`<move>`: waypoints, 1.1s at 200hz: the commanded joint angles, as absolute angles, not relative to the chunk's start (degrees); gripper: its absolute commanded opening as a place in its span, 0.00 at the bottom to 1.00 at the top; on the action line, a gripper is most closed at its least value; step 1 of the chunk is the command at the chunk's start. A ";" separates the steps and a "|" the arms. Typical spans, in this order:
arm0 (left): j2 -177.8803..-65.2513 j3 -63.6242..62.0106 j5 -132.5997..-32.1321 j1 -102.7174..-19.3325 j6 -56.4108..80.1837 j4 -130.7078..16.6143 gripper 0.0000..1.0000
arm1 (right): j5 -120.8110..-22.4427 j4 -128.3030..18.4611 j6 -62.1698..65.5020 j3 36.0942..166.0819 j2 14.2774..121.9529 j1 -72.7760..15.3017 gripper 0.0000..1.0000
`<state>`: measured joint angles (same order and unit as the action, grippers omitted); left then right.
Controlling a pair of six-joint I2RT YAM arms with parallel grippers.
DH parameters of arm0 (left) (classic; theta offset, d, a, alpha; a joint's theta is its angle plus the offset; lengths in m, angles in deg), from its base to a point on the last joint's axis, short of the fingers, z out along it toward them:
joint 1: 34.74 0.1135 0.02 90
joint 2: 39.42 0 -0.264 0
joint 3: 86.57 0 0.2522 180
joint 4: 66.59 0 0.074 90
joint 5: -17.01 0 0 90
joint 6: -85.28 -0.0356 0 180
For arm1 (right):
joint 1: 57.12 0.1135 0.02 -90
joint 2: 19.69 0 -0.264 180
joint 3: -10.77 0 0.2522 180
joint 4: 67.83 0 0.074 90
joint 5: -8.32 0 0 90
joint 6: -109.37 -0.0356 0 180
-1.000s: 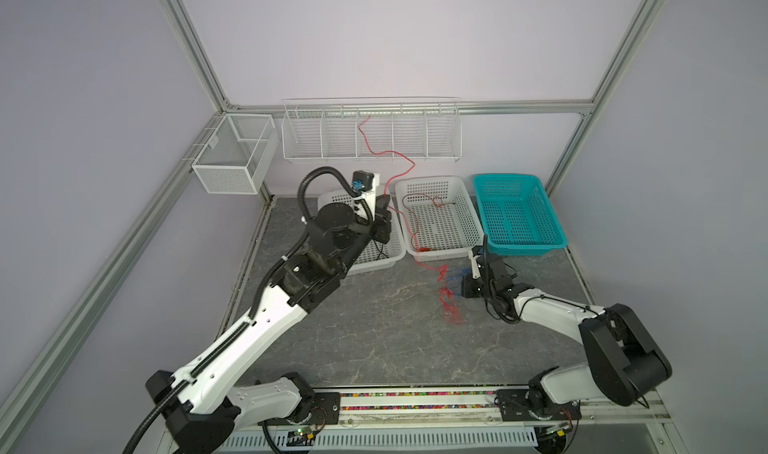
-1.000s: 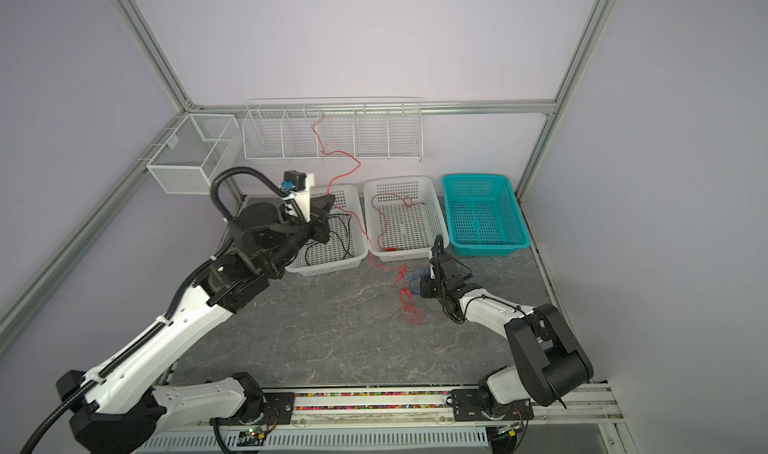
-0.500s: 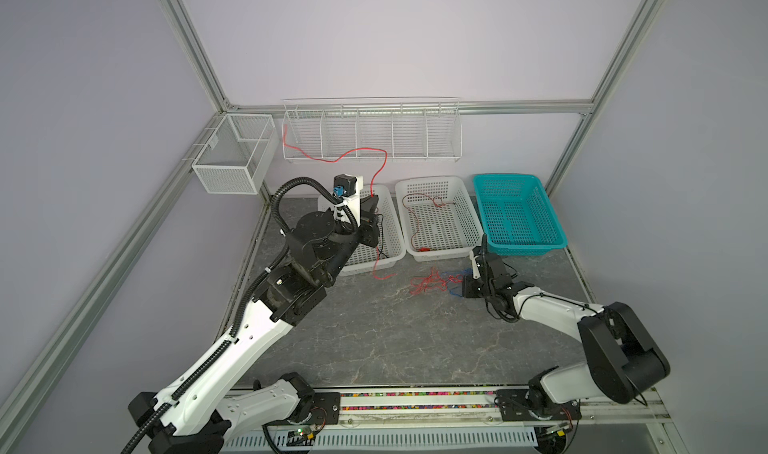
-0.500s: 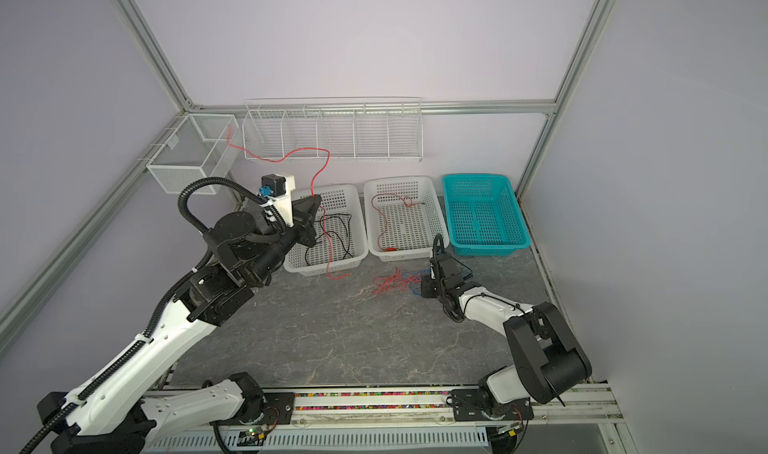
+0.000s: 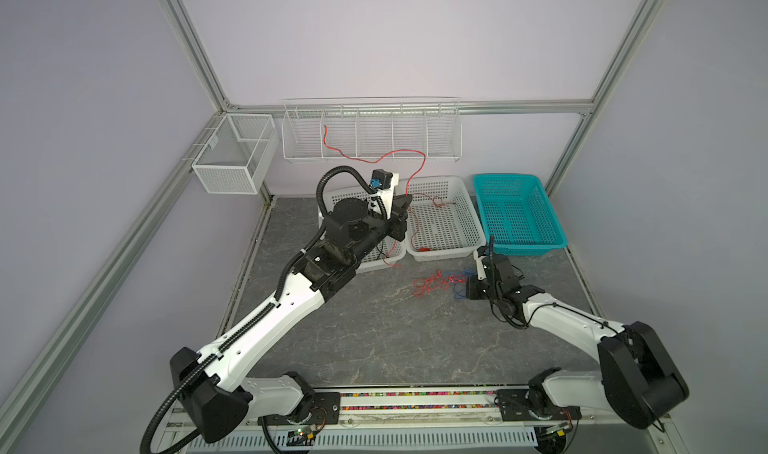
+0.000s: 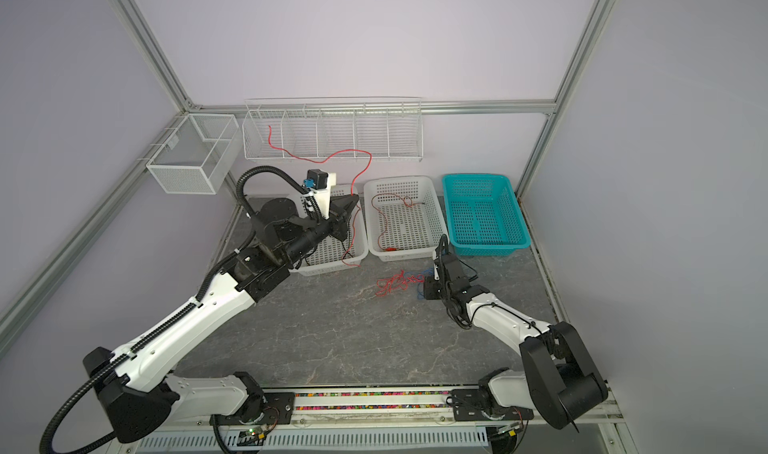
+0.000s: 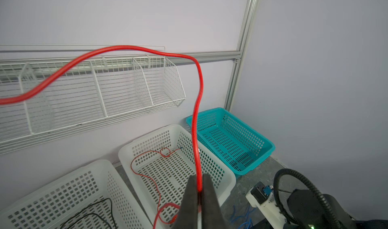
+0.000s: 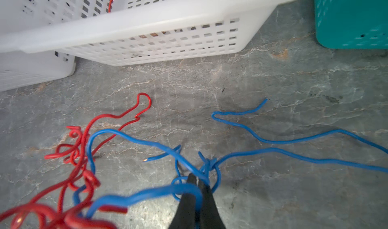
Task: Untangle the cables
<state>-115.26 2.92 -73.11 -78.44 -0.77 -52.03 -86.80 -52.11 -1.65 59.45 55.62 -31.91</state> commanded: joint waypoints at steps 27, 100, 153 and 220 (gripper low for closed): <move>-124.34 10.69 -80.23 -78.24 -3.89 -62.85 0.00 | -87.66 -51.04 -2.10 57.08 52.59 -32.17 0.06; -140.33 10.75 -85.71 -78.24 -2.80 -72.16 0.00 | -87.90 -50.82 -1.99 55.70 49.95 -32.24 0.06; -147.73 4.23 -87.69 -78.40 2.45 -78.22 0.00 | -87.98 -50.00 -1.69 55.76 48.67 -32.21 0.06; -153.27 6.18 -88.83 -78.77 7.24 -67.43 0.00 | -88.01 -49.85 -1.77 56.08 47.89 -32.18 0.06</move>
<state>-150.93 4.23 -88.07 -78.55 4.23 -72.64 -87.05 -50.58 -1.65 56.57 49.63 -31.91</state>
